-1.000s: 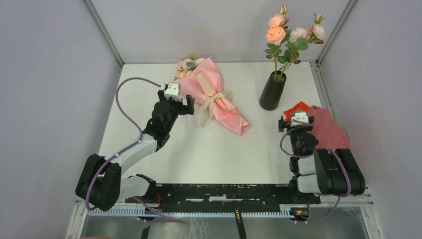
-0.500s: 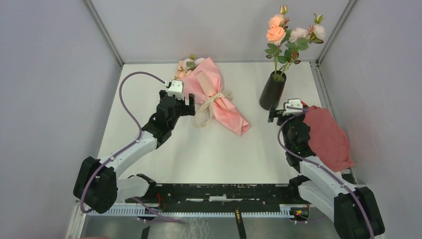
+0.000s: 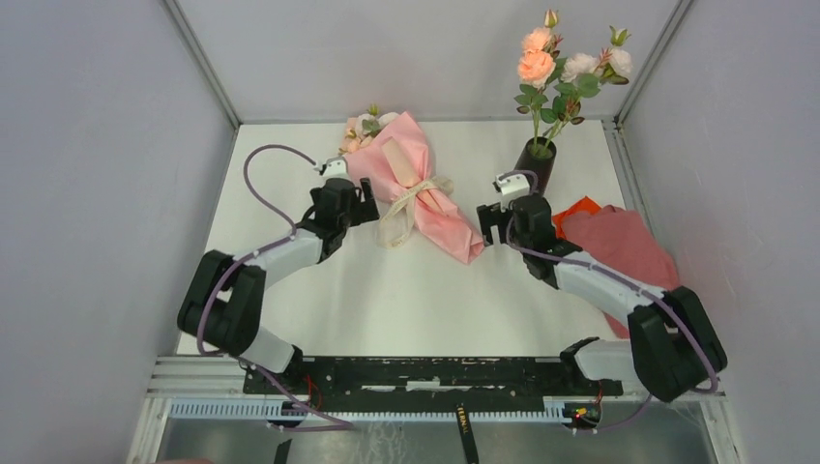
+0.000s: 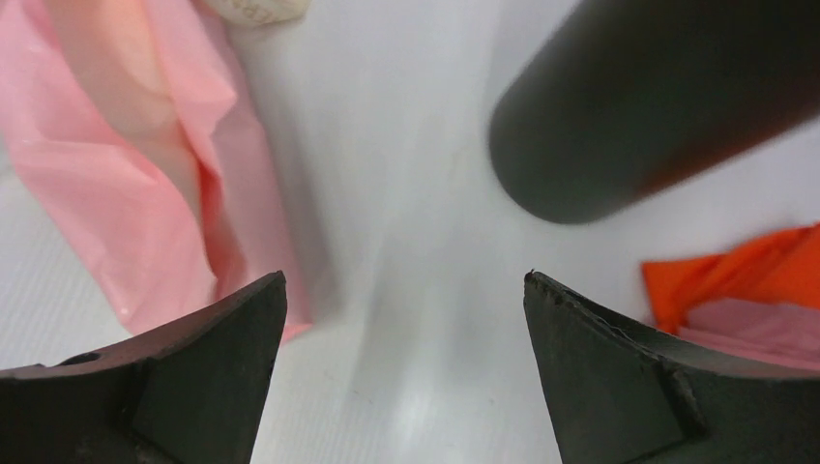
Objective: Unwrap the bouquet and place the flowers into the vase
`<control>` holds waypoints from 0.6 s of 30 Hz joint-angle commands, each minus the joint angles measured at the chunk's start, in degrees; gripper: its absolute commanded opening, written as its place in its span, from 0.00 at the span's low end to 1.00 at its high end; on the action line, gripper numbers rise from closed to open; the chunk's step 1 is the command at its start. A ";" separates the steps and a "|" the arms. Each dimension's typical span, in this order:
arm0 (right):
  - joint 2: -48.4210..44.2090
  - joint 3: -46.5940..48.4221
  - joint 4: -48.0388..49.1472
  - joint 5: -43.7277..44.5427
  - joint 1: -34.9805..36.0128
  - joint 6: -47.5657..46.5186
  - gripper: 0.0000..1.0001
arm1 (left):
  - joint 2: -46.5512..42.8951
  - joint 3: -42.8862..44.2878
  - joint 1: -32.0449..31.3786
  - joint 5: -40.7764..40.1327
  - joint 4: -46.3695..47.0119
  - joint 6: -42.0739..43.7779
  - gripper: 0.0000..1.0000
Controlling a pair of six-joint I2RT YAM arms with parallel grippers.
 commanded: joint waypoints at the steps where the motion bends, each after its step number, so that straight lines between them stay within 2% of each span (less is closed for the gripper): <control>1: 7.34 8.79 -3.89 -2.29 2.88 1.26 0.98 | 5.58 7.10 -0.10 4.45 -0.06 -6.48 1.00; 11: 28.64 21.49 -1.94 -6.93 4.87 1.13 0.98 | 18.31 16.09 -0.15 1.08 -2.18 -8.71 1.00; 18: 34.17 23.75 -1.92 -5.59 10.56 0.44 0.98 | 23.16 18.25 -0.07 1.38 -0.86 -8.44 1.00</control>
